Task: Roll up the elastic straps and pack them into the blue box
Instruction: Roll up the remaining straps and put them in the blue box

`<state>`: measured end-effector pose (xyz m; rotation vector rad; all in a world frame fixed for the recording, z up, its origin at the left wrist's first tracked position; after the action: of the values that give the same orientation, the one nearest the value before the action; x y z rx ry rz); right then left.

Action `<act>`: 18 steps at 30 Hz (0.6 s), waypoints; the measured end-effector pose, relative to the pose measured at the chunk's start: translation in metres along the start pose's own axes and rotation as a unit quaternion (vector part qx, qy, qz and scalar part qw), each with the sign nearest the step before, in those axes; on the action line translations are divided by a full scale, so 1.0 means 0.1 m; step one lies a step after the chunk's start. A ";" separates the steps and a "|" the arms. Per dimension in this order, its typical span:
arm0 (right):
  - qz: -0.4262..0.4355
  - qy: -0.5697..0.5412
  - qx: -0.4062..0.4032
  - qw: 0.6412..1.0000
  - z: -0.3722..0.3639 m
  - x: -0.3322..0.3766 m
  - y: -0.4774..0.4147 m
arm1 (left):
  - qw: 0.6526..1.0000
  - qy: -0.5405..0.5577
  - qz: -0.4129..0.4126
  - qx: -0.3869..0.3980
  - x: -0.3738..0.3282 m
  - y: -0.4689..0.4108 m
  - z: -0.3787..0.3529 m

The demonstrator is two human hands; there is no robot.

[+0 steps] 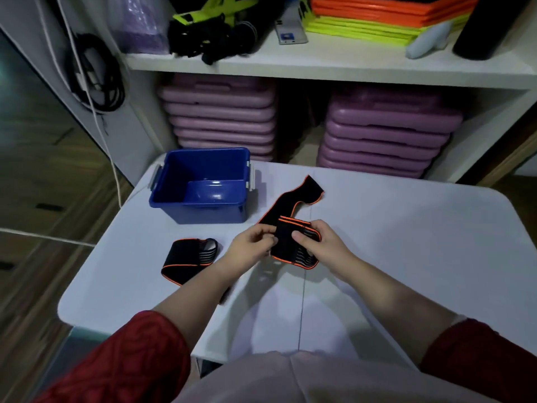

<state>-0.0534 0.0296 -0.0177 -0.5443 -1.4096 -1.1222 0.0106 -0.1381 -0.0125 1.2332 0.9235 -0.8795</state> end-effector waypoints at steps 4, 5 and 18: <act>-0.015 0.018 -0.021 0.999 -0.49 0.04 -0.19 | 0.995 -0.077 -0.008 -0.060 0.14 0.08 0.73; -0.016 0.021 -0.025 0.999 -0.60 0.05 -0.25 | 0.987 -0.140 -0.014 -0.075 0.19 0.09 0.93; -0.069 0.128 -0.067 0.987 -1.68 0.02 -0.83 | 0.811 -0.582 0.023 0.053 1.18 0.29 2.26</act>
<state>-0.0421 -0.1505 -0.0684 -0.3859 -1.1682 -1.3555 0.1038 -0.3649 -0.0900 0.5648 -0.1610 -1.3924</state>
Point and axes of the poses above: each hand's wrist, its own y-axis away from the middle knuckle, its own z-axis out of the back of the hand, x = y × z, the point moved 7 cm from there along -y, towards the middle knuckle, and after that the axes turned 3 degrees about x, right-handed, at the moved point
